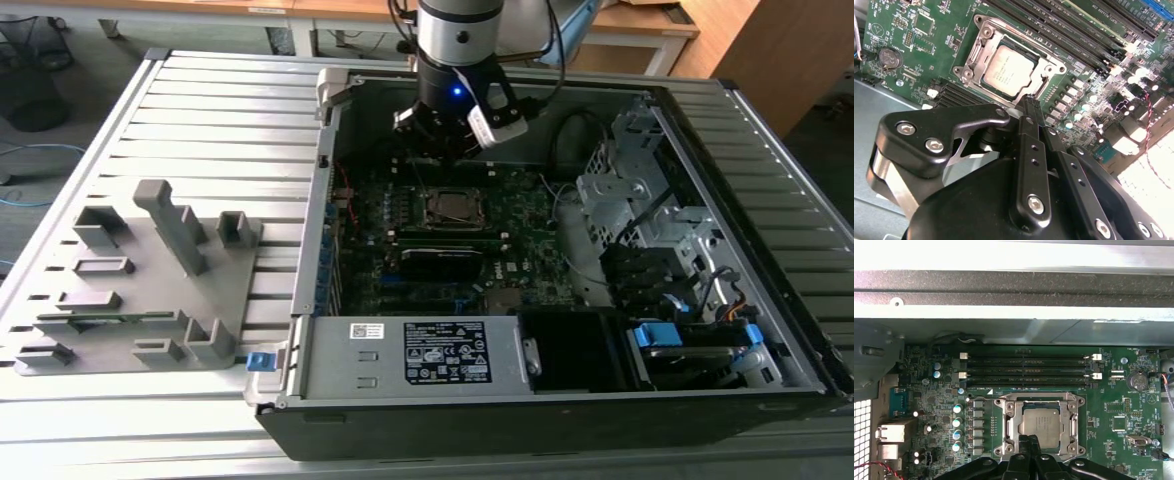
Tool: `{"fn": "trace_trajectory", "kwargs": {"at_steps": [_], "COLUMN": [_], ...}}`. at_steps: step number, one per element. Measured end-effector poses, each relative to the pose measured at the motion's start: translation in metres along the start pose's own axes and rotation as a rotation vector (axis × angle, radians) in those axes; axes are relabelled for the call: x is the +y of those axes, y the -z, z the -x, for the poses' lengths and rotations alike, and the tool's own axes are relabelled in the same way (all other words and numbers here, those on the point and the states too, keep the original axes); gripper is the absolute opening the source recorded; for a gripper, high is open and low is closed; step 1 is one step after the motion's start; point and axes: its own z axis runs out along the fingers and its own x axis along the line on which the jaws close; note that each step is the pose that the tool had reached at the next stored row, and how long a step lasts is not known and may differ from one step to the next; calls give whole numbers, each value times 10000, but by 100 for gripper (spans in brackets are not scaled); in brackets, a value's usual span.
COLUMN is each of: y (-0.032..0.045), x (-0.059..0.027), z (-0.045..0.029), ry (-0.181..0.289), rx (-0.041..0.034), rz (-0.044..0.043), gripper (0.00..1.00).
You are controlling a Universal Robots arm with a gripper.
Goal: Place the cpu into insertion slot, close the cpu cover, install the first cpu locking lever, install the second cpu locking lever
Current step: 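Install the first cpu locking lever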
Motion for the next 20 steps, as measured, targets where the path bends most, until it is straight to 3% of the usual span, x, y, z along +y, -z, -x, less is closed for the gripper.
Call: {"fn": "trace_trajectory", "kwargs": {"at_steps": [13,20], "y": [-2,-4], "x": [-1,-3], "z": [-35,-117], "ry": [0,1], "rx": [0,-3], "rz": [0,0], "gripper": [10,10]}}
